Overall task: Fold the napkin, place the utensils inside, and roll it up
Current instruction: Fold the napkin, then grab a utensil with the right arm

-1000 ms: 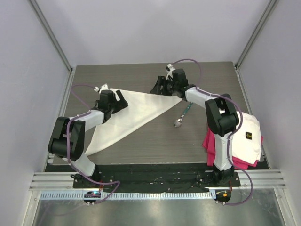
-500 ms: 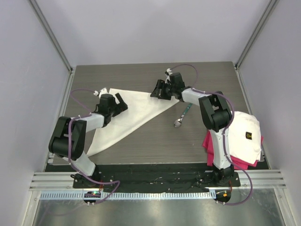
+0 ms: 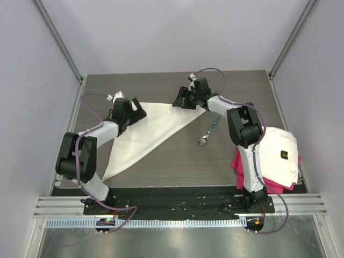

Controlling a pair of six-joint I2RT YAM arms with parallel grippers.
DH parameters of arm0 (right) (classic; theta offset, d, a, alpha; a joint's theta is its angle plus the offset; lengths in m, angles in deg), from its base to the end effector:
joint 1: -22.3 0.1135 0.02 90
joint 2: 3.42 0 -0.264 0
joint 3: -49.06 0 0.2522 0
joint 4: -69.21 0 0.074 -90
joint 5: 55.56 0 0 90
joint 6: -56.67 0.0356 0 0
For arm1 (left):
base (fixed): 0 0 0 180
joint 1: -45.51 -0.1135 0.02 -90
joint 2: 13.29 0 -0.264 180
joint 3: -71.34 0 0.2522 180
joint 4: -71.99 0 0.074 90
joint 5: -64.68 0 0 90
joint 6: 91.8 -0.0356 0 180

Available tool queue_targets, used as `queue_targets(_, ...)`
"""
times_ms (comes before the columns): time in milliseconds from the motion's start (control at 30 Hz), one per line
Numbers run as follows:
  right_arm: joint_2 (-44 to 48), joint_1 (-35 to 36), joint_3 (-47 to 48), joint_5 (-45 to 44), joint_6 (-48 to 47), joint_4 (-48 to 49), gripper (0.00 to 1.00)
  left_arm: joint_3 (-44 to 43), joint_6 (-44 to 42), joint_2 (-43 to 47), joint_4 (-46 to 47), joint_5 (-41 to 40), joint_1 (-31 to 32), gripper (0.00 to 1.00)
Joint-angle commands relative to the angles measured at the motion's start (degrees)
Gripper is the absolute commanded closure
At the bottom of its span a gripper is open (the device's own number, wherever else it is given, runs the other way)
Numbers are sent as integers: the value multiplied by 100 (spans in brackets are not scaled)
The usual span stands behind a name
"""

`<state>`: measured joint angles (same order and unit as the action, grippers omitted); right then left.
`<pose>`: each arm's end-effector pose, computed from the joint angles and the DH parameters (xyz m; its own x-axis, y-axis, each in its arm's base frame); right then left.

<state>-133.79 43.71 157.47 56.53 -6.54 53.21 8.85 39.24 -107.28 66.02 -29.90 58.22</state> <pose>0.4692 0.1984 0.1545 -0.7881 0.1396 -0.5996 -0.2902 0.7746 0.5619 0.3326 -0.0721 0.1785 -0.5510 -0.5467 -0.6305 -0.2709 0.8318 -0.4845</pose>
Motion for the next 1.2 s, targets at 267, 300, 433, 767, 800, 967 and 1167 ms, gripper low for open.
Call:
queue_targets(267,2566,-102,-279,-616,-464,-935,30,-2870,-1326,1559,-3579,-632,-23,0)
queue_targets(300,2725,-128,-394,-896,-507,-1241,30,-2948,-1422,1725,-3844,-632,-23,0)
queue_targets(433,3157,-268,-1131,-1662,-438,-2094,30,-3344,-1598,1719,-5057,-755,-32,0)
queue_targets(767,3386,-524,-2346,-2647,-271,-3247,35,-2546,-2196,2164,-4788,-123,-41,0)
queue_targets(800,3377,-550,-2398,-2683,-244,-3256,36,-2327,-2223,2244,-4717,-87,-41,0)
queue_targets(967,3114,-647,-2320,-2683,-25,-3309,43,-2070,-2188,2605,-4479,-26,-41,0)
queue_targets(1167,2719,-647,-2118,-2727,265,-3300,43,-2105,-2003,2509,-4505,422,-41,0)
